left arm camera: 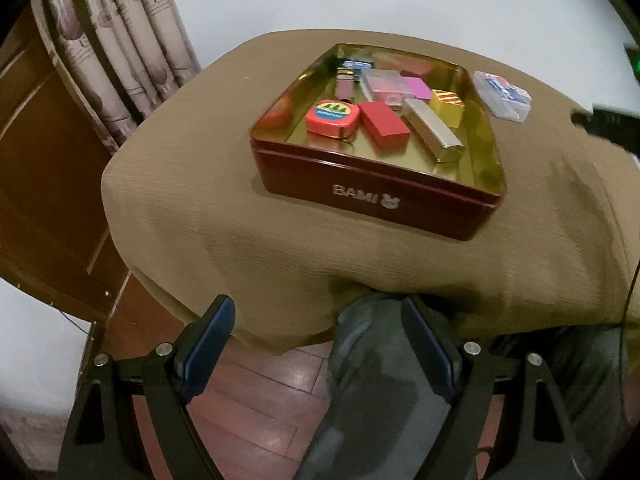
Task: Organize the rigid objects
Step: 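Lower the silver bar into the tin and open the right gripper, then move the left gripper to the clear floss box and grasp it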
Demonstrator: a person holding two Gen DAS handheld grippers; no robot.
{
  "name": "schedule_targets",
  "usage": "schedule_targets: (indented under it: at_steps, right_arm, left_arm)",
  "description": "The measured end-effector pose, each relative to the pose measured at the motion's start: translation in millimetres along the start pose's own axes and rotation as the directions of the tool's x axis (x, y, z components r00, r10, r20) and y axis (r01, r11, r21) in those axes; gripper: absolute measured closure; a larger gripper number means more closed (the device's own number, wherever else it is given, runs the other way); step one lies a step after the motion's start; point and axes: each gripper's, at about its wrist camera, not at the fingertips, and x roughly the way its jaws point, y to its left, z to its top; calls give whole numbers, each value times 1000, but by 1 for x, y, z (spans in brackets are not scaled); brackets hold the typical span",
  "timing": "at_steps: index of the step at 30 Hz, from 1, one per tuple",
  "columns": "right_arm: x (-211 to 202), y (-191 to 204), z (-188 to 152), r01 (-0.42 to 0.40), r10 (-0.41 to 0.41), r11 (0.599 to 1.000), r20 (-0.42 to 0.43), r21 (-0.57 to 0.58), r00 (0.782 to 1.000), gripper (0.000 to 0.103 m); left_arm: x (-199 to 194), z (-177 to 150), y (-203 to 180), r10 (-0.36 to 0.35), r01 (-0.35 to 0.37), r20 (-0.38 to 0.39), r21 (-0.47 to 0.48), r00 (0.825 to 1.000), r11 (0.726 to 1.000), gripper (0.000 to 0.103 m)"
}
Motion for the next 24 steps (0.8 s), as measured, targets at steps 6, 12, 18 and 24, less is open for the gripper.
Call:
schedule_targets:
  at_steps: [6, 12, 18, 24]
  right_arm:
    - [24, -98, -18, 194, -193, 978, -20, 77, 981, 71]
    - [41, -148, -26, 227, -223, 963, -45, 147, 974, 71]
    - [47, -163, -27, 162, -161, 966, -20, 201, 987, 68]
    - [49, -174, -26, 114, -117, 966, -1, 233, 993, 46]
  left_arm:
    - [-15, 3, -28, -23, 20, 32, 75, 999, 997, 21]
    - [-17, 22, -62, -89, 88, 5, 128, 996, 988, 21]
    - [-15, 53, -95, -172, 173, -25, 130, 985, 976, 21]
    - [-5, 70, -151, -219, 212, 9, 217, 976, 953, 21]
